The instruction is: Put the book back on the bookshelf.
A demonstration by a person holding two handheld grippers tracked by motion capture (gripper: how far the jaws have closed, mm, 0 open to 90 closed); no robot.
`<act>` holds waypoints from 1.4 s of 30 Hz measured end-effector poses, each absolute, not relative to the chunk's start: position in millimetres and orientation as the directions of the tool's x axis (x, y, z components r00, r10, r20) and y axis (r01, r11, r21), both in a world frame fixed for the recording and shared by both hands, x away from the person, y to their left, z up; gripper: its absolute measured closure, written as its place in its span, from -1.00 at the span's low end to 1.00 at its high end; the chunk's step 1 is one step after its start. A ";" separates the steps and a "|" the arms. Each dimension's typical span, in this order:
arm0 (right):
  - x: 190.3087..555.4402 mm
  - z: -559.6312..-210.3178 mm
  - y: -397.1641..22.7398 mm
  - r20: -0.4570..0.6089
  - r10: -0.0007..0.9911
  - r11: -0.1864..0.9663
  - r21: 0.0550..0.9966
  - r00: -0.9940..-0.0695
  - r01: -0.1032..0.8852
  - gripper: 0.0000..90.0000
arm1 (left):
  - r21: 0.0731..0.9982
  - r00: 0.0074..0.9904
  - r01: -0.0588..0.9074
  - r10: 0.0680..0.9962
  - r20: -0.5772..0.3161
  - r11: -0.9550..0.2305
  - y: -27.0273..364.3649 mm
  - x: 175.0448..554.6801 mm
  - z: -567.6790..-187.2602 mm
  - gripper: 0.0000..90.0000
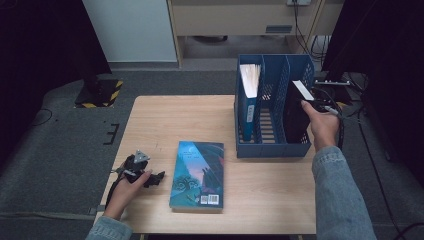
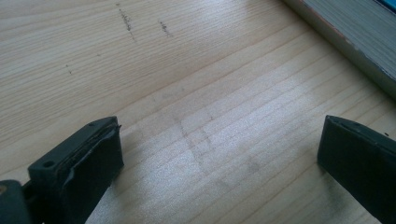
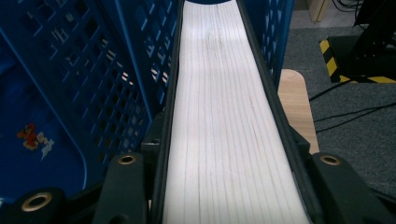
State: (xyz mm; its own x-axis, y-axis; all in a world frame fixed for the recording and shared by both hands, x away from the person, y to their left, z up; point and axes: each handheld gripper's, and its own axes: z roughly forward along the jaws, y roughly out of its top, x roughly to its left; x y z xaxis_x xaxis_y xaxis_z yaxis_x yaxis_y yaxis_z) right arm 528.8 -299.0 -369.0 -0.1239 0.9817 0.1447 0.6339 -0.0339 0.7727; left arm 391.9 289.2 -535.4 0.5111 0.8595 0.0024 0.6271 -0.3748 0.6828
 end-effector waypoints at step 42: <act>523.0 -370.6 -304.4 0.203 0.974 -0.082 0.734 -0.102 0.674 0.15 | 0.689 0.512 0.622 0.859 0.002 -0.373 287.0 392.1 -536.0 -1.00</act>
State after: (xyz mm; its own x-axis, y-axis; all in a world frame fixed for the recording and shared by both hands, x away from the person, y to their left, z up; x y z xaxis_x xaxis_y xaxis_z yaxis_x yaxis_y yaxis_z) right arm 523.0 -304.4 -370.6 -0.1020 0.9739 0.2026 0.6737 -0.0823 0.7344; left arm 392.1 287.0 -536.0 0.5125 0.8587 0.0018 0.6221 -0.3727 0.6886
